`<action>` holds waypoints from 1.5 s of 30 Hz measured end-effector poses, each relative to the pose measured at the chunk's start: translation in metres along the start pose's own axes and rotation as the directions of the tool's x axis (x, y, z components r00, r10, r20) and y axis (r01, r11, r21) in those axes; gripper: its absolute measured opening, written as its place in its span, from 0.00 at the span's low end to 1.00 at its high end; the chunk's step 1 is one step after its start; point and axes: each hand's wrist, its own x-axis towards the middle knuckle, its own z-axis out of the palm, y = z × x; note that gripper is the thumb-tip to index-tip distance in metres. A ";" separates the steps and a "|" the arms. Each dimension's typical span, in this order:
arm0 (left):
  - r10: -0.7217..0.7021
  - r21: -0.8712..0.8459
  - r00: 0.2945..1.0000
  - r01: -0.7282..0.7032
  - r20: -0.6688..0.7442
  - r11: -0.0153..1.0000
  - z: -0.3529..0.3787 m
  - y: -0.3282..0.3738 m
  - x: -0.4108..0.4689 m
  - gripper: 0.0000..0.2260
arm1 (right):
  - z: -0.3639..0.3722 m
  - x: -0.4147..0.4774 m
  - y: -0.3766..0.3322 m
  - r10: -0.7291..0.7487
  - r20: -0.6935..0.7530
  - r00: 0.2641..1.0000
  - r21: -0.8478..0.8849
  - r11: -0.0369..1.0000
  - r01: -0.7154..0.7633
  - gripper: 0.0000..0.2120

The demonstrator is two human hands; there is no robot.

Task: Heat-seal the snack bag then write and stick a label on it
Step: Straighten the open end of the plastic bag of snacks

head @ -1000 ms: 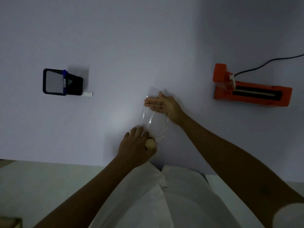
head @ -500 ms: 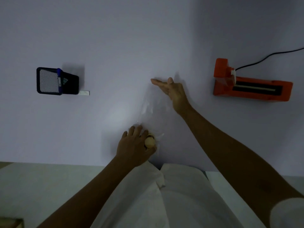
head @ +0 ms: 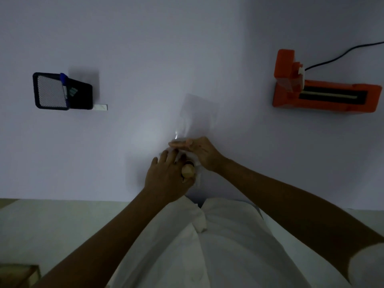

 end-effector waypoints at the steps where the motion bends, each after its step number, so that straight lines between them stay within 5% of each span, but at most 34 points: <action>1: 0.004 0.011 1.000 -0.004 0.001 1.000 0.000 0.000 0.000 0.32 | -0.003 0.002 -0.001 0.012 0.002 1.000 -0.004 1.000 -0.012 0.20; 14: 0.013 0.058 0.998 -0.017 0.070 0.998 -0.007 -0.003 0.000 0.34 | -0.048 0.028 -0.025 0.049 -0.096 0.994 0.010 0.999 -0.049 0.35; 22: 0.008 0.064 0.997 -0.013 0.082 0.998 -0.009 -0.002 0.003 0.34 | -0.067 0.041 -0.050 -0.131 -0.274 0.953 -0.029 0.991 0.128 0.40; 26: 0.002 0.057 0.997 -0.006 0.071 0.998 -0.011 0.002 0.003 0.34 | -0.047 0.034 -0.045 -0.225 -0.153 0.962 -0.124 0.971 0.207 0.35; 32: -0.011 0.050 0.998 0.007 0.068 0.999 -0.011 0.005 0.005 0.31 | 0.006 0.030 -0.010 -0.144 0.127 0.981 -0.183 0.969 0.165 0.35; 39: -0.008 0.072 0.996 0.002 0.088 0.997 -0.016 0.003 0.006 0.34 | 0.000 0.043 -0.004 -0.116 0.182 0.976 -0.195 0.969 0.151 0.32; 45: 0.000 0.069 0.996 -0.007 0.091 0.998 -0.013 0.004 0.005 0.34 | -0.041 0.065 -0.031 -0.162 0.092 0.983 -0.123 0.977 0.172 0.36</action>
